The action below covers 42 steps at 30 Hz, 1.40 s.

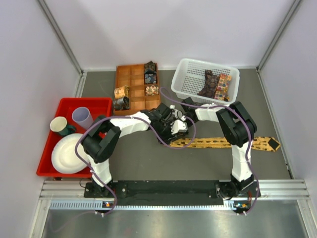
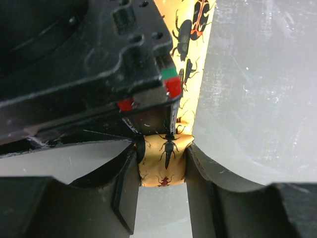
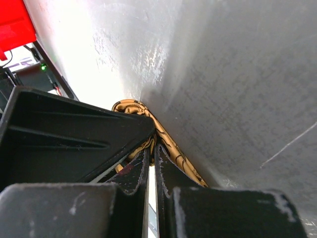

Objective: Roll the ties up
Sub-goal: Roll the tie at the center of the board.

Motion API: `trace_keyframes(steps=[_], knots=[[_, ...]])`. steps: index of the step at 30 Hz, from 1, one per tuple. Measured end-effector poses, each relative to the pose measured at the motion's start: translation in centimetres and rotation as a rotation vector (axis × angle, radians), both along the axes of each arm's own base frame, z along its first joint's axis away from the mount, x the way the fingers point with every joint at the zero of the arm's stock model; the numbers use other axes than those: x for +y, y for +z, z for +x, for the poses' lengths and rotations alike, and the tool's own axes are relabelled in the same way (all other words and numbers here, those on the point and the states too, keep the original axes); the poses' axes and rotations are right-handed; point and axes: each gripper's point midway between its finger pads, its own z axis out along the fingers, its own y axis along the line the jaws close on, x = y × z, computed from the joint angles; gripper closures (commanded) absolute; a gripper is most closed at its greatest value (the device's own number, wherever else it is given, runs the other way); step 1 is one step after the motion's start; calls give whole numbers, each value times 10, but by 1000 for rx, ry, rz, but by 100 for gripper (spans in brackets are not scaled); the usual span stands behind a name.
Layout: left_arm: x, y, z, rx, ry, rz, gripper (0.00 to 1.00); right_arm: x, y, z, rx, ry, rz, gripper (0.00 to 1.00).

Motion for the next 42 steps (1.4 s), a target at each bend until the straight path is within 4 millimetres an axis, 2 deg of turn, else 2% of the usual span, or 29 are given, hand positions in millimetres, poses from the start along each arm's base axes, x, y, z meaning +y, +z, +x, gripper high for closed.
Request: trace_keyframes(steps=[11, 15, 20, 29, 38, 42], knots=[[-3, -3, 0, -26, 42, 85, 72, -3, 0, 0, -4, 11, 9, 100], [-3, -3, 0, -25, 37, 122, 73, -3, 1, -1, 2, 10, 19, 100], [-2, -5, -1, -25, 19, 150, 75, -3, 2, -1, 8, 9, 24, 86], [-1, -6, -1, -40, -4, 166, 76, -14, 7, 2, 40, -18, 25, 77], [-1, -6, -1, -52, -15, 175, 77, -23, 34, -3, 59, -28, 77, 63], [-1, -7, -1, -51, -19, 178, 77, -25, 32, -6, 74, -45, 96, 63]])
